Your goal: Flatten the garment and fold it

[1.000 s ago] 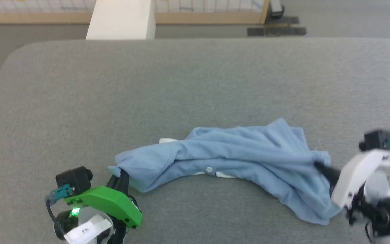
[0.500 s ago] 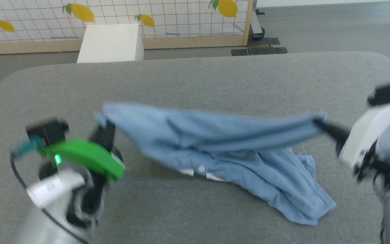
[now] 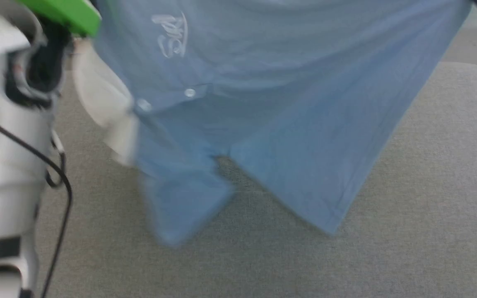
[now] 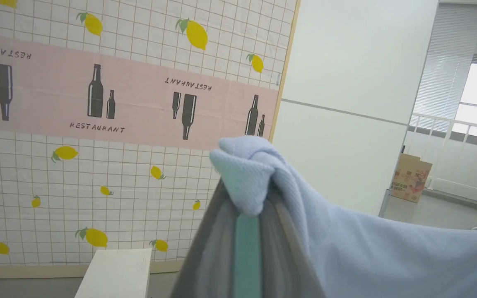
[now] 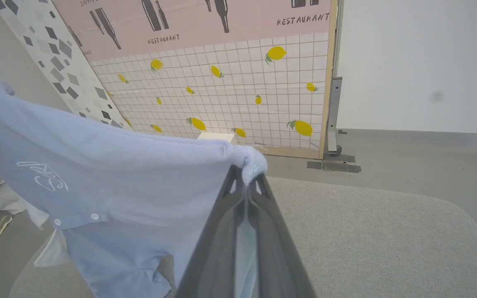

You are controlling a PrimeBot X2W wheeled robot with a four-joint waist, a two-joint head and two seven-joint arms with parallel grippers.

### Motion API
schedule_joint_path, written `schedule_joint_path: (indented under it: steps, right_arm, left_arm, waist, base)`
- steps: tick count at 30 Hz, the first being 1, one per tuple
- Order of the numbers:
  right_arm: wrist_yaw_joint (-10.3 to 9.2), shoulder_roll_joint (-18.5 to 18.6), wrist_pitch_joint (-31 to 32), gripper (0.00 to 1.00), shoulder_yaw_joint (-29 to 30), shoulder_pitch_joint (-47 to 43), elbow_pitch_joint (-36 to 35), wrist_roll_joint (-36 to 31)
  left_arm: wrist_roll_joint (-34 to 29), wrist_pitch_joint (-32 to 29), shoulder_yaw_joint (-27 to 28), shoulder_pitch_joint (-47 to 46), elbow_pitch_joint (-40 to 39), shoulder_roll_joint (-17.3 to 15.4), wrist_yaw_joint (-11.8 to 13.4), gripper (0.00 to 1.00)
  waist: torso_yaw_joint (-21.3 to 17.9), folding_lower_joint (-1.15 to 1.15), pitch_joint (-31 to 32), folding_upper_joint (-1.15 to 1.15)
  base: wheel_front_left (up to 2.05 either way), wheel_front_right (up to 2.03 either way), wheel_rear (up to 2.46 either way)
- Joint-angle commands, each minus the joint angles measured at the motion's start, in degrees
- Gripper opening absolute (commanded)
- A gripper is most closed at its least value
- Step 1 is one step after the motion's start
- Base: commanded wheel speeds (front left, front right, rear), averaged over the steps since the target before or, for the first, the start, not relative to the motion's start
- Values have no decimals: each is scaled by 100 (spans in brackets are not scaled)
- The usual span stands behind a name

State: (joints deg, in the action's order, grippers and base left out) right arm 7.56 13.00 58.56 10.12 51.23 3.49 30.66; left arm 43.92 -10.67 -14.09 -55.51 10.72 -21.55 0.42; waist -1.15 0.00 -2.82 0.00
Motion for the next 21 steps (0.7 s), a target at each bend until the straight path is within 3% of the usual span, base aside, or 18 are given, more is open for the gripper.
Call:
schedule_joint_path:
  steps: [1,13,21]
  right_arm:
    - [-8,-11,13,0,29,135,40,-65]
    - [-8,-70,293,0,25,811,167,-545]
    - [-8,-476,21,0,256,1951,458,-1312]
  left_arm:
    - [-119,-28,-15,-256,114,-82,-55,0]
    - [-303,-286,-10,-1560,1256,-259,12,0]
    - [-924,-331,-275,-2803,1639,-589,13,0]
  waist:
    - [-27,0,-12,0]
    - [-181,0,-600,0]
    - [-388,0,-1959,0]
  base:
    - [0,0,0]
    - [0,0,0]
    - [0,0,0]
